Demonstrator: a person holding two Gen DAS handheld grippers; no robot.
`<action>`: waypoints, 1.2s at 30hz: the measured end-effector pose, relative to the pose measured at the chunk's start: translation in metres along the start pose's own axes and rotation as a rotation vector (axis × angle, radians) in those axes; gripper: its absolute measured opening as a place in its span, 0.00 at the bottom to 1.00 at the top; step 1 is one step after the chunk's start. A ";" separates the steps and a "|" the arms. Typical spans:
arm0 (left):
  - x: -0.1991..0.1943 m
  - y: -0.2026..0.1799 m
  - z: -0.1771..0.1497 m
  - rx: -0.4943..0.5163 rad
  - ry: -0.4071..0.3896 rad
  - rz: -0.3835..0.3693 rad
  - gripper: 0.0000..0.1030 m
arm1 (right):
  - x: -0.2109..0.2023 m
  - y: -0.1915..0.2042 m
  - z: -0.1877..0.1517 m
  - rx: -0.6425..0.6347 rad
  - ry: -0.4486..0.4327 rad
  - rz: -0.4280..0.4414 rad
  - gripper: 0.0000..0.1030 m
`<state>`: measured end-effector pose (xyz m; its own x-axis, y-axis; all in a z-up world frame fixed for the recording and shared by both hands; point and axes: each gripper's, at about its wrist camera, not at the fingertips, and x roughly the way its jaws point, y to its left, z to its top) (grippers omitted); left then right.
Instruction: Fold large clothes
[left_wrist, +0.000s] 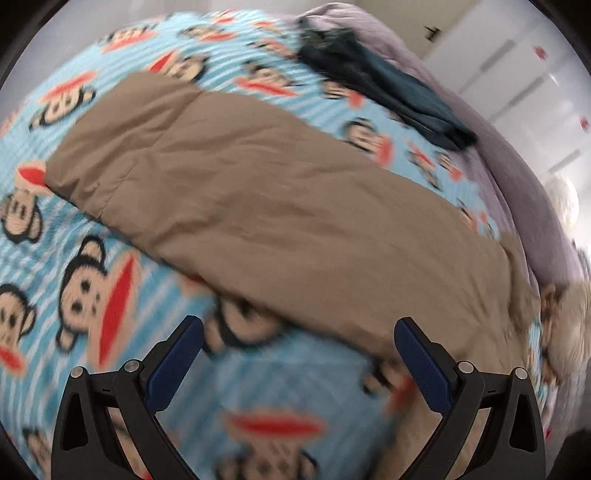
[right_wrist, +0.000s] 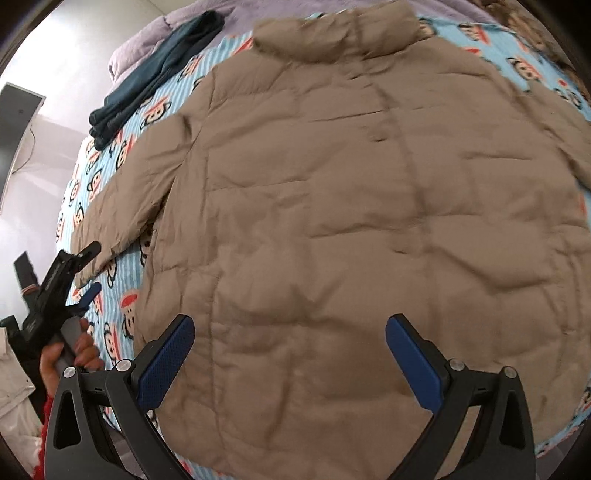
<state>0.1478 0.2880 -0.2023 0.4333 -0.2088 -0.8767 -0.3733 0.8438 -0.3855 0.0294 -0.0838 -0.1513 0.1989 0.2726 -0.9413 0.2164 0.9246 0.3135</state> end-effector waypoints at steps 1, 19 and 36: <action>0.006 0.007 0.006 -0.024 0.001 -0.012 1.00 | 0.007 0.005 0.004 -0.008 0.010 0.009 1.00; 0.017 0.018 0.085 -0.159 -0.181 -0.164 0.15 | 0.064 0.084 0.106 -0.106 -0.097 0.128 1.00; -0.066 -0.193 0.034 0.380 -0.194 -0.428 0.15 | 0.137 0.102 0.136 -0.091 0.014 0.328 0.18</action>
<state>0.2192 0.1558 -0.0603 0.6351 -0.5049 -0.5845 0.1708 0.8298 -0.5312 0.2084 0.0112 -0.2310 0.2307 0.5626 -0.7939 0.0565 0.8068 0.5881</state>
